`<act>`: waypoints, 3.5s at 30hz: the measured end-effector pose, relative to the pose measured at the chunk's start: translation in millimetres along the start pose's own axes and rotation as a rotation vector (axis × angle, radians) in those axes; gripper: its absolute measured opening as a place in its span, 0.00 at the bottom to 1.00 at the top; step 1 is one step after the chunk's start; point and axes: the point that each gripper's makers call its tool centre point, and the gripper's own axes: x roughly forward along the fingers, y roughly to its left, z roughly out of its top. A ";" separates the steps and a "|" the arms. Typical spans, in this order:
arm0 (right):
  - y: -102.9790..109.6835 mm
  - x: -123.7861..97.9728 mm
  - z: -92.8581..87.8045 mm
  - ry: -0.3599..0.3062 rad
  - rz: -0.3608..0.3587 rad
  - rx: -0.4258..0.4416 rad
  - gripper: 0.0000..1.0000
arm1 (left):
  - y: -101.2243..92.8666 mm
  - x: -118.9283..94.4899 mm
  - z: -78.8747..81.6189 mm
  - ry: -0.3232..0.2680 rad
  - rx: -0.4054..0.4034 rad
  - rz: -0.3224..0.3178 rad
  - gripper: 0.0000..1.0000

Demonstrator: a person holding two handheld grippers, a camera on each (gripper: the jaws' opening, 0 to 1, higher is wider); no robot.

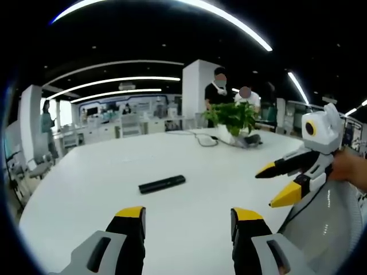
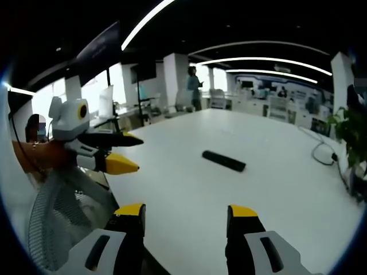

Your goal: Press the specified remote control buttons in sequence, fully releasing each button before pressing the next.

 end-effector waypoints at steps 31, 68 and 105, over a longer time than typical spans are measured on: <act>-0.6 1.6 -4.1 0.017 0.001 -0.001 0.55 | 1.2 0.0 -1.4 0.004 0.009 0.008 0.61; -23.9 2.0 24.6 0.013 -0.039 -0.036 0.51 | 16.8 8.8 12.5 0.021 0.002 -0.009 0.61; -86.4 35.7 53.4 0.064 -0.057 -0.136 0.52 | 76.9 69.1 16.3 0.102 0.129 -0.044 0.61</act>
